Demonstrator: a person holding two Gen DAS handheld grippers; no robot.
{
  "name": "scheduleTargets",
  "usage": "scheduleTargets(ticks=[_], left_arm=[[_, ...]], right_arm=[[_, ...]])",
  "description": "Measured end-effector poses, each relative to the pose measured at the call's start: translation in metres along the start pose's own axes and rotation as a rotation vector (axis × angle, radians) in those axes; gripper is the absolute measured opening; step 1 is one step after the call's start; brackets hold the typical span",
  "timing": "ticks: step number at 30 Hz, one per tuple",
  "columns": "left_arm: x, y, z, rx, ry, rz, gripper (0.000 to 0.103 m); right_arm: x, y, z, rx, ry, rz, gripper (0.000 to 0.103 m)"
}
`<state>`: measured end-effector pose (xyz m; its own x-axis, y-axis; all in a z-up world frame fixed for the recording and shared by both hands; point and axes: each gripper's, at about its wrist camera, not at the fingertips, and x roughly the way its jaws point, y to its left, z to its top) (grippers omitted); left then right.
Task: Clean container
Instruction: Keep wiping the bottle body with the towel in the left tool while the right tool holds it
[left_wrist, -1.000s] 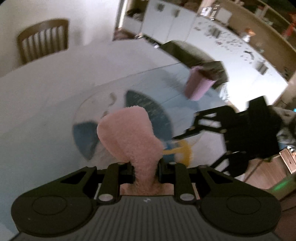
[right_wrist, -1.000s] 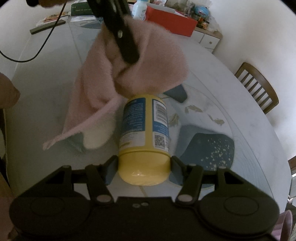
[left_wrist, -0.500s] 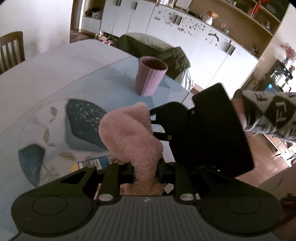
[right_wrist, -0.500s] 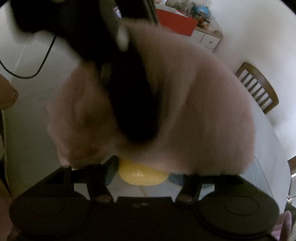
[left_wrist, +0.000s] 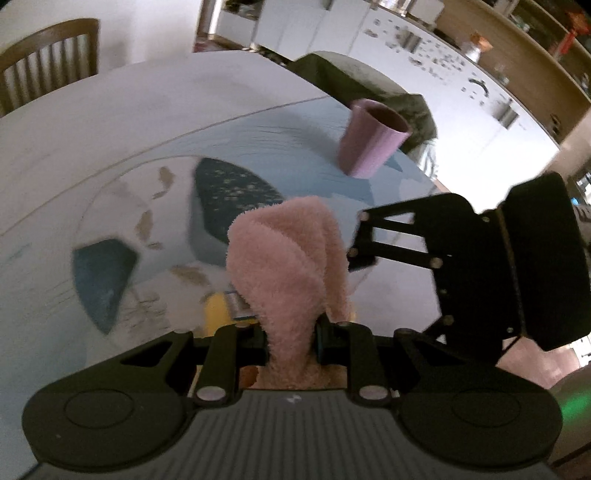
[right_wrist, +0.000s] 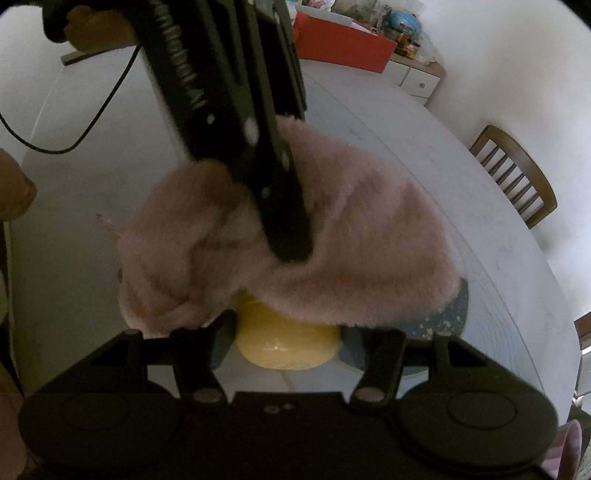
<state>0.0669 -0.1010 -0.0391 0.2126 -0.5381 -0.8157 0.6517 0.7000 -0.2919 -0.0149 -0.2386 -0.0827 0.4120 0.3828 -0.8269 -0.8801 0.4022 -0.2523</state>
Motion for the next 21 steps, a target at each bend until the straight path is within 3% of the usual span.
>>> scheduleTargets(ticks=[11, 21], left_arm=[[-0.012, 0.024, 0.000, -0.060, -0.034, 0.075, 0.020], [-0.002, 0.045, -0.002, -0.056, 0.012, 0.158, 0.020]], right_arm=[[0.001, 0.001, 0.002, 0.005, 0.000, 0.005, 0.061], [0.001, -0.002, 0.001, 0.004, -0.002, 0.005, 0.061]])
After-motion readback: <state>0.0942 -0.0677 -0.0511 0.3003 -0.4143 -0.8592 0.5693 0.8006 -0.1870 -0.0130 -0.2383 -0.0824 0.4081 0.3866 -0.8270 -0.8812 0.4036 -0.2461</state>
